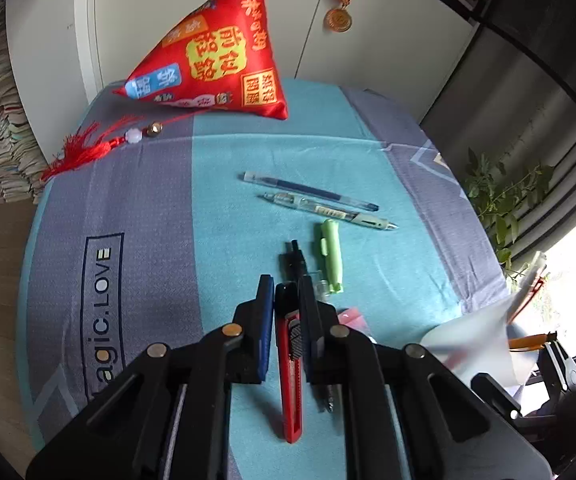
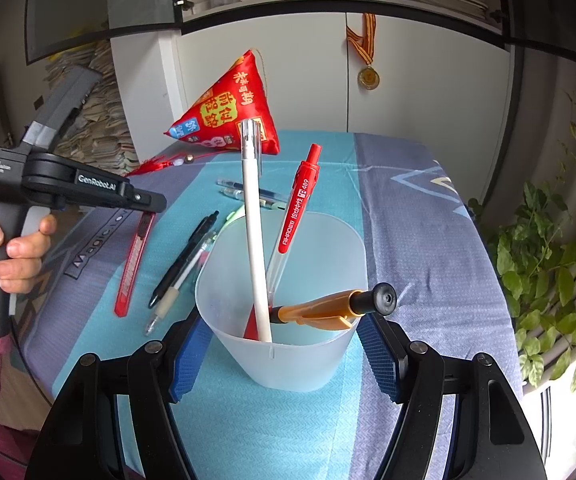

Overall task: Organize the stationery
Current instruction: 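Grasp the red utility knife from the pile with the left tool, then lift the red utility knife with the left tool and drop it into the cup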

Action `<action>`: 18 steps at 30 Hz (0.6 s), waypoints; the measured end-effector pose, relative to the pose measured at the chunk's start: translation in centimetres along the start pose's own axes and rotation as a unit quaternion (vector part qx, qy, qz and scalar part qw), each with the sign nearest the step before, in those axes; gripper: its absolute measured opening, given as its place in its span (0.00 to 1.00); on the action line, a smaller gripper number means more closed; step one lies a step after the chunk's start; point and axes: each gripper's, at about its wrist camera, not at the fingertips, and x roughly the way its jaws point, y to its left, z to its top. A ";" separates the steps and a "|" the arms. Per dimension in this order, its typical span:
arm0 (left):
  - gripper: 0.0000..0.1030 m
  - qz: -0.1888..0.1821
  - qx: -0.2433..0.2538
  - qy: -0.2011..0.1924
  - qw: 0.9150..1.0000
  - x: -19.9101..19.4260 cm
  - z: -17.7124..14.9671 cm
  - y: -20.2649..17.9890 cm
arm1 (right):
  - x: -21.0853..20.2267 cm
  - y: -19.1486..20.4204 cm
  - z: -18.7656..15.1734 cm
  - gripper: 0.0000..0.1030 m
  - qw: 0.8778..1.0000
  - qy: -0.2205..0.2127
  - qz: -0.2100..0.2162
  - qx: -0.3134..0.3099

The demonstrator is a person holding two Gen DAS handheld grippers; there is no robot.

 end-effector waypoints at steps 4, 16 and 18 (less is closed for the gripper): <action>0.10 -0.024 0.016 -0.026 0.999 -2.4 0.1 -1.0 | 0.0 0.0 0.0 0.69 1.000 0.000 0.000 0.000; 0.07 -0.033 0.077 -0.096 0.992 -7.9 0.8 -4.8 | -0.1 -0.2 -0.1 0.69 1.000 -0.001 0.000 0.001; 0.07 -0.031 0.094 -0.111 0.989 -8.8 1.0 -5.7 | -0.2 -0.3 -0.1 0.69 1.000 -0.001 0.000 0.003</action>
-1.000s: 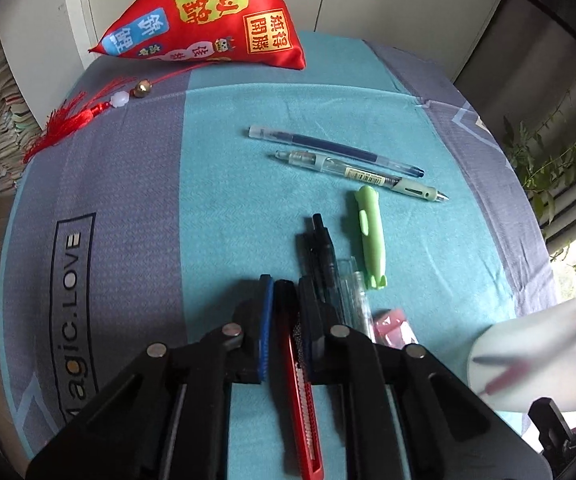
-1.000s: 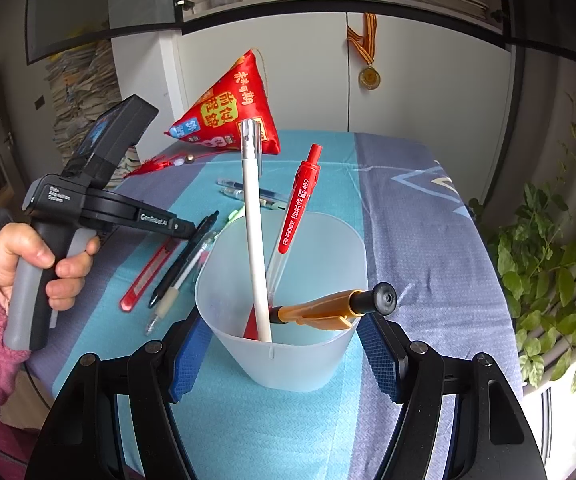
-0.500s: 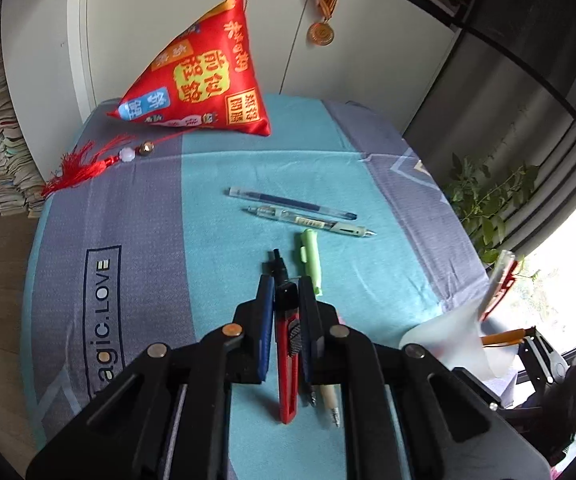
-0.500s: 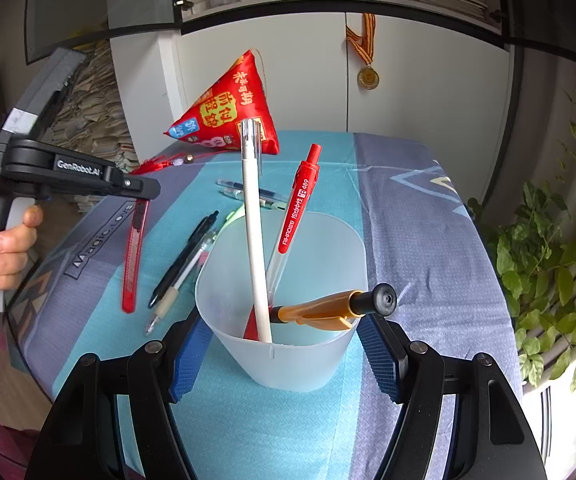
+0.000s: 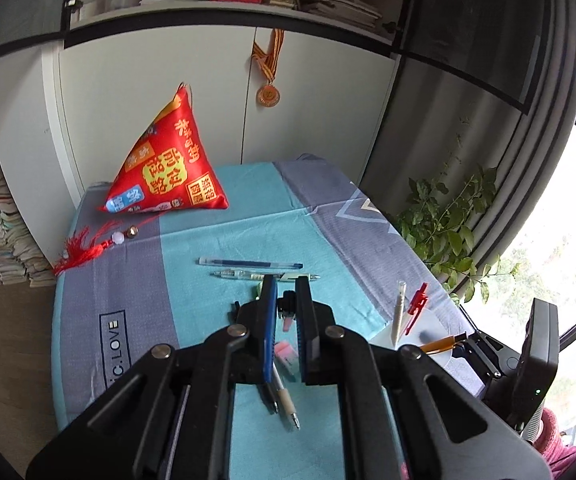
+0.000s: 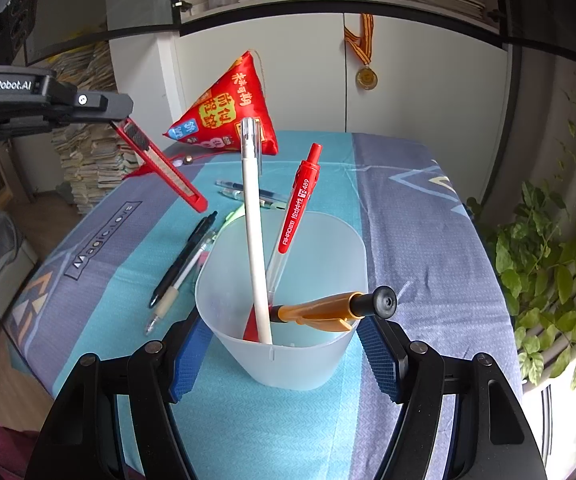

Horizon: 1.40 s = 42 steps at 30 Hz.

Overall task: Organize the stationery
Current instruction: 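Lift the red utility knife with the left tool and drop it into the cup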

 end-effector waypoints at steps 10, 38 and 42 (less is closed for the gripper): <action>0.07 -0.054 0.047 -0.045 0.996 -4.0 1.6 -3.7 | -0.1 -0.1 -0.1 0.69 1.000 0.000 0.000 0.002; 0.07 -0.126 0.078 0.058 0.987 3.0 -0.2 -9.4 | -0.1 0.0 -0.4 0.69 1.000 0.000 0.000 -0.001; 0.07 -0.125 0.075 0.062 0.987 3.1 -0.5 -9.1 | 0.0 0.1 -0.4 0.69 1.000 -0.001 -0.001 -0.001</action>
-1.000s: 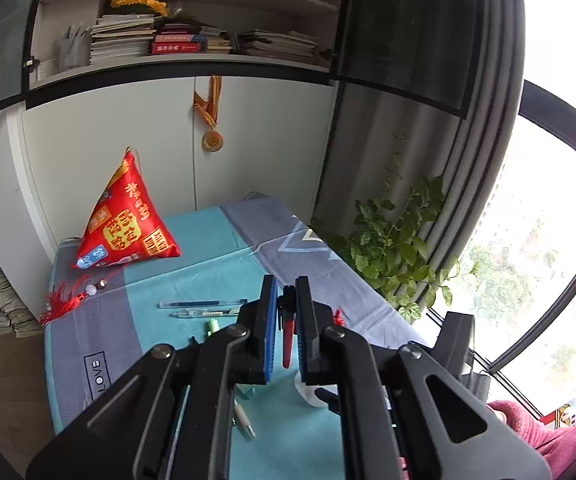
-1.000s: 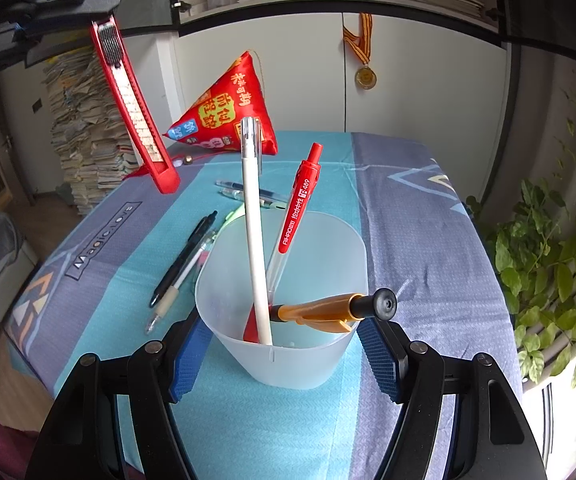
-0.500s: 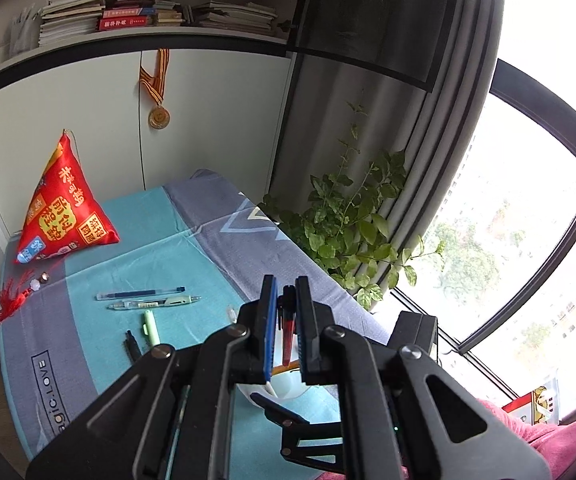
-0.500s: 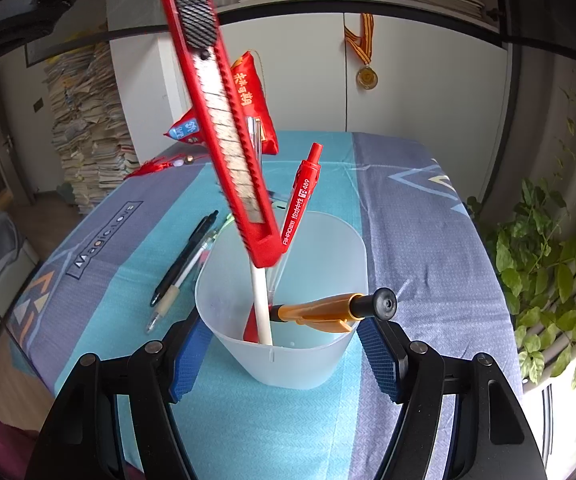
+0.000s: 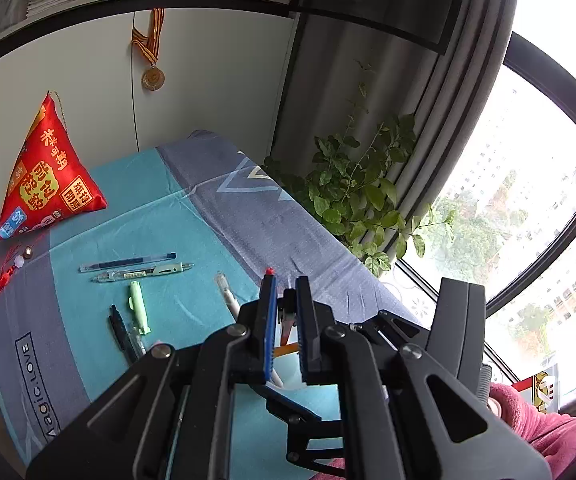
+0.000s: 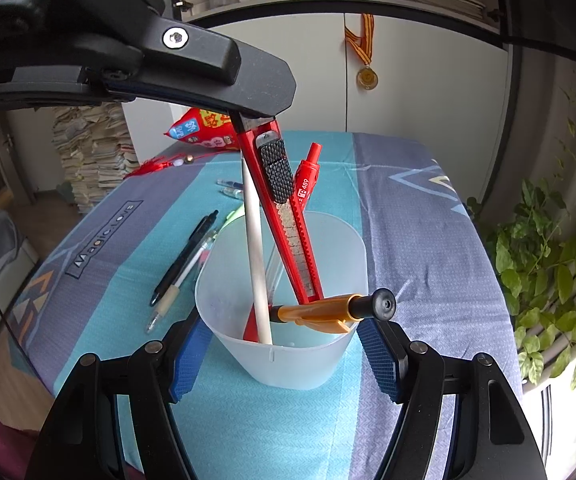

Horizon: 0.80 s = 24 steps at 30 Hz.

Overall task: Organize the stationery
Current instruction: 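Lift the red utility knife with the left tool and drop it into the cup, then move the open left tool back over the remaining pens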

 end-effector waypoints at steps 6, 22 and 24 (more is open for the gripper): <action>0.08 -0.005 -0.002 -0.003 1.000 -0.1 0.0 -0.1 | 0.0 0.0 0.0 0.69 1.000 0.000 0.000 0.000; 0.28 0.097 -0.082 -0.047 0.991 -2.9 -0.1 6.6 | -0.1 -0.2 0.0 0.69 1.000 0.001 0.001 0.001; 0.28 0.121 -0.102 -0.032 0.987 -1.8 -1.0 8.4 | -0.1 -0.1 0.1 0.69 1.000 0.001 0.000 0.001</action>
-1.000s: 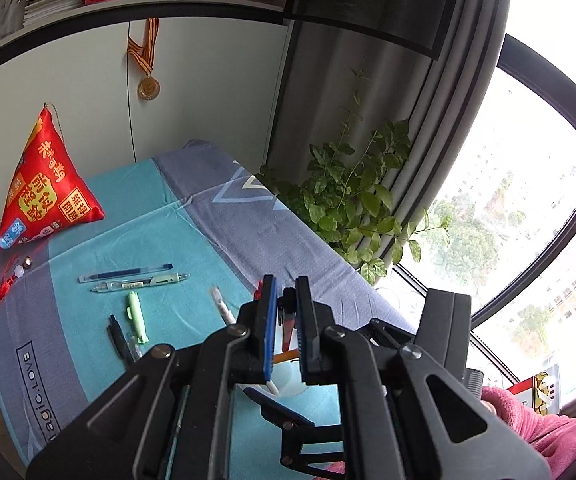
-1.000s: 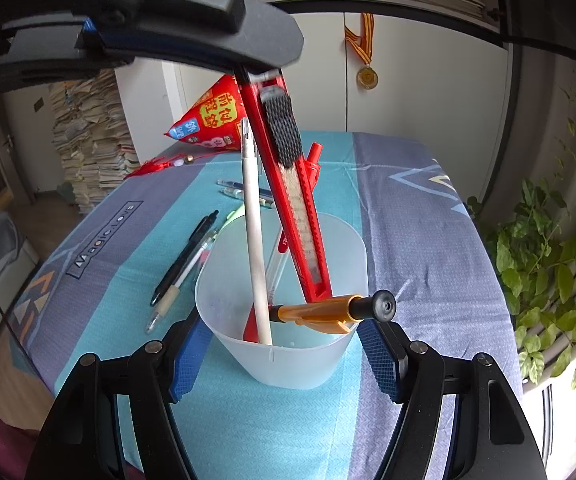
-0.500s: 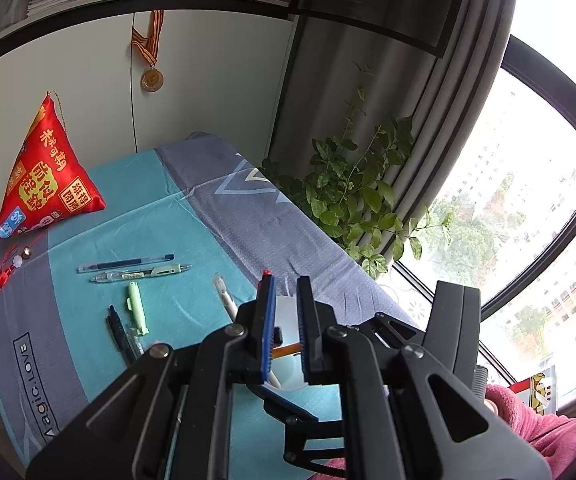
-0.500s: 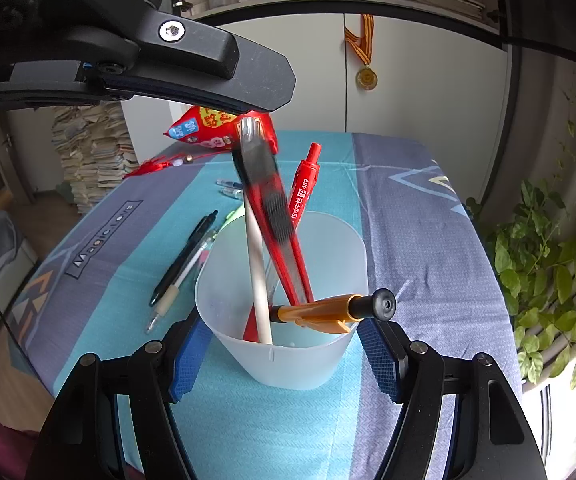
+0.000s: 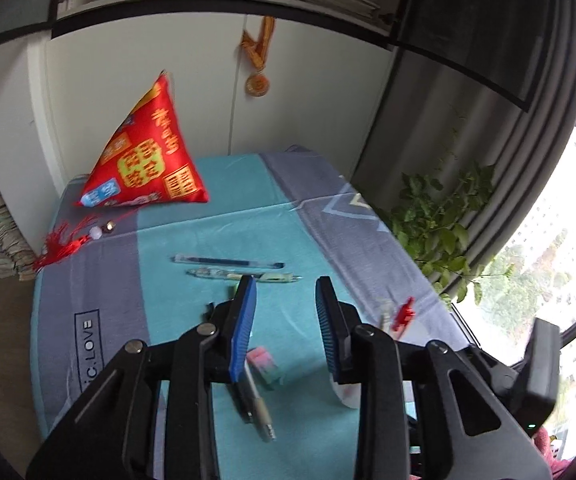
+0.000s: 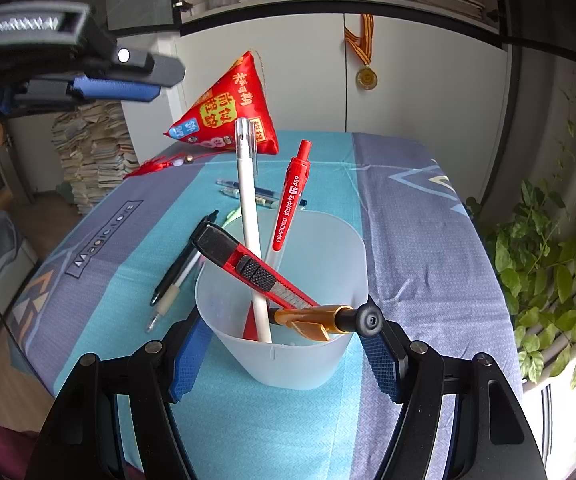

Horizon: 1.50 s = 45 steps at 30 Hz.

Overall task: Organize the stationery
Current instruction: 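Move the open left tool back over the remaining pens, then grasp the black pen from the pile with the left tool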

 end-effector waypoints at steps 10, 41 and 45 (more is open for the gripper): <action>0.28 0.092 -0.072 0.090 0.989 8.8 -2.3 5.4 | 0.0 -0.1 0.0 0.69 1.000 0.001 -0.001 -0.001; 0.14 0.110 -0.027 0.115 0.987 11.9 -3.0 4.3 | 0.1 0.0 0.0 0.69 1.000 0.002 0.000 -0.001; 0.14 0.106 -0.018 0.098 0.989 10.5 -2.8 3.6 | 0.1 -0.1 0.1 0.69 1.000 0.002 0.000 -0.001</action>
